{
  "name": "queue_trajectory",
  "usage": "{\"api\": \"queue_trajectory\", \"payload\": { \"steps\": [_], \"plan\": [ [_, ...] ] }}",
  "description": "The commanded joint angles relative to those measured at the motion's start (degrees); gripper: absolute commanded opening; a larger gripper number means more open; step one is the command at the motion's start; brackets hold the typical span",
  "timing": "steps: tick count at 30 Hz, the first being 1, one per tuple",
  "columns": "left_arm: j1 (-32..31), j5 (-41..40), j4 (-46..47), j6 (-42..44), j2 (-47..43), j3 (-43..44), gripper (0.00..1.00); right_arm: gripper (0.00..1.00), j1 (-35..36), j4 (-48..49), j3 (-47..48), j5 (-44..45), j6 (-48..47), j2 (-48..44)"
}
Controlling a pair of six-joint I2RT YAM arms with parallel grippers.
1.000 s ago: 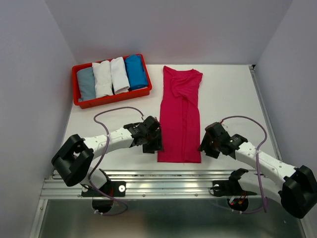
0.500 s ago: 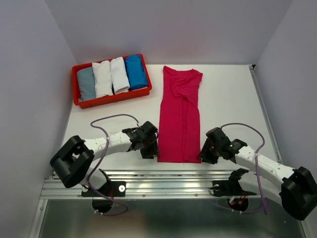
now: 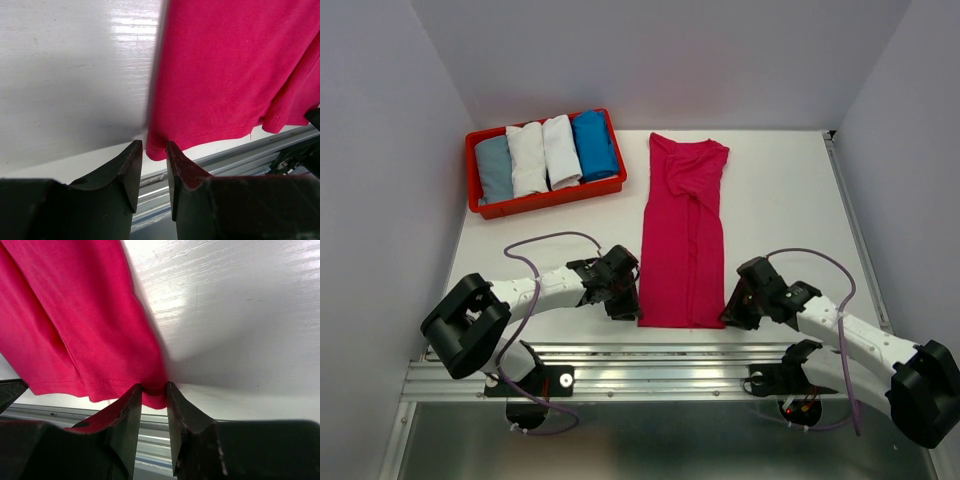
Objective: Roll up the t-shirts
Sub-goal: Roll the T-shirt to the center of the board.
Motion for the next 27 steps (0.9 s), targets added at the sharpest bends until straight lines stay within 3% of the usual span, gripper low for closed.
{"api": "queue_trajectory", "payload": {
  "steps": [1, 6, 12, 22, 25, 27],
  "plan": [
    [-0.49, 0.9, 0.66, -0.46, -0.31, -0.22, 0.37, 0.31, 0.44, -0.67, -0.32, -0.13, 0.62, -1.23],
    [-0.93, 1.33, 0.92, -0.81, 0.3, -0.22, 0.36, 0.29, 0.44, -0.84, -0.58, -0.13, 0.44, -1.33],
    [-1.63, 2.04, 1.36, -0.99, 1.19, -0.14, 0.24, 0.25, 0.44, -0.4, -1.29, -0.04, 0.27, -0.71],
    [-2.07, 2.48, 1.01, -1.07, 2.24, 0.13, 0.25, 0.1, 0.44, 0.12, -1.73, 0.05, 0.18, -0.27],
    [-2.07, 2.04, 0.74, -1.16, 1.8, 0.22, 0.03, 0.07, 0.44, 0.12, -1.38, 0.13, 0.09, -0.09],
    [-2.07, 1.69, 0.39, -1.16, 1.8, 0.48, 0.0, 0.06, 0.44, 0.12, -1.2, 0.22, 0.0, 0.17]
  ]
}}
